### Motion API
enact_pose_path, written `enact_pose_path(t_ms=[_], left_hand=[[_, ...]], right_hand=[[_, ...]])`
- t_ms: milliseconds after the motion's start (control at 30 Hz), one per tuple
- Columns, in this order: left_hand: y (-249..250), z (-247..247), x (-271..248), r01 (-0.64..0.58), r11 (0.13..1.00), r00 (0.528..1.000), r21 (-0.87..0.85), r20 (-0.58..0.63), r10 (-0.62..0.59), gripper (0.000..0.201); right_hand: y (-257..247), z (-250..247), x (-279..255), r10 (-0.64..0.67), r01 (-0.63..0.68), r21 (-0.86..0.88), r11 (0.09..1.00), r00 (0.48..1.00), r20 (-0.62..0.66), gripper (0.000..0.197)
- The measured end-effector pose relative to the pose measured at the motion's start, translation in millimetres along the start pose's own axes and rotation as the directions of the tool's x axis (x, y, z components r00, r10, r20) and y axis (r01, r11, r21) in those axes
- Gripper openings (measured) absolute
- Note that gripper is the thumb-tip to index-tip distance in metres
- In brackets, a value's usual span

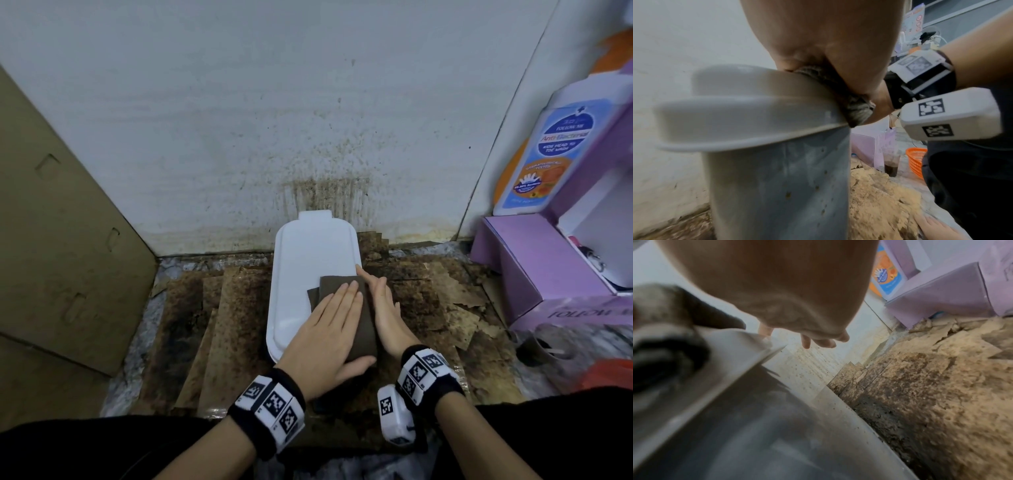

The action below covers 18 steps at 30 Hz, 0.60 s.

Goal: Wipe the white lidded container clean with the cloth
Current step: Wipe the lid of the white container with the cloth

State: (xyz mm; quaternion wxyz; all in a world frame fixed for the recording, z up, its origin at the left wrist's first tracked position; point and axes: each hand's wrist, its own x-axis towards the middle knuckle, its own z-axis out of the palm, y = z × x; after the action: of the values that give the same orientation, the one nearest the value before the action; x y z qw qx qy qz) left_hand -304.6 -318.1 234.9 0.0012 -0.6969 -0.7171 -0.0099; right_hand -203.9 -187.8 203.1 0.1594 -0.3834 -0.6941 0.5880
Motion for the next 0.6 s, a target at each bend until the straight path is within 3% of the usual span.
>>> enact_pose_path(t_ms=[100, 267, 333, 400, 500, 600], left_hand=[[-7.5, -5.6, 8.6, 0.045, 0.996, 0.999, -0.080, -0.018, -0.046, 0.087], [-35.1, -11.2, 25.9, 0.060, 0.985, 0.997, -0.161, 0.061, -0.051, 0.079], [-48.7, -13.7, 33.7, 0.037, 0.976, 0.992, -0.215, 0.129, -0.009, 0.072], [-61.1, -20.7, 36.1, 0.025, 0.958, 0.984, -0.286, 0.178, 0.027, 0.064], [-76.9, -23.6, 24.6, 0.055, 0.967, 0.998, -0.247, 0.022, -0.051, 0.062], [-85.8, -14.9, 2.9, 0.249, 0.939, 0.952, -0.237, -0.116, -0.282, 0.060]], right_hand=[[-1.6, -1.0, -1.3, 0.008, -0.008, 0.002, 1.000, 1.000, 0.013, 0.061], [-3.8, -6.2, 2.6, 0.020, -0.020, -0.009, 1.000, 1.000, 0.005, 0.070], [-10.6, -5.5, 2.8, -0.001, 0.000, -0.035, 0.999, 0.999, -0.042, 0.071], [-21.9, 0.2, 1.4, -0.102, 0.083, -0.131, 0.988, 0.984, -0.145, 0.060], [-41.6, 15.3, -1.3, -0.320, 0.224, -0.333, 0.916, 0.909, -0.268, 0.040], [-56.7, 33.5, -6.8, -0.460, 0.355, -0.519, 0.777, 0.884, -0.083, 0.043]])
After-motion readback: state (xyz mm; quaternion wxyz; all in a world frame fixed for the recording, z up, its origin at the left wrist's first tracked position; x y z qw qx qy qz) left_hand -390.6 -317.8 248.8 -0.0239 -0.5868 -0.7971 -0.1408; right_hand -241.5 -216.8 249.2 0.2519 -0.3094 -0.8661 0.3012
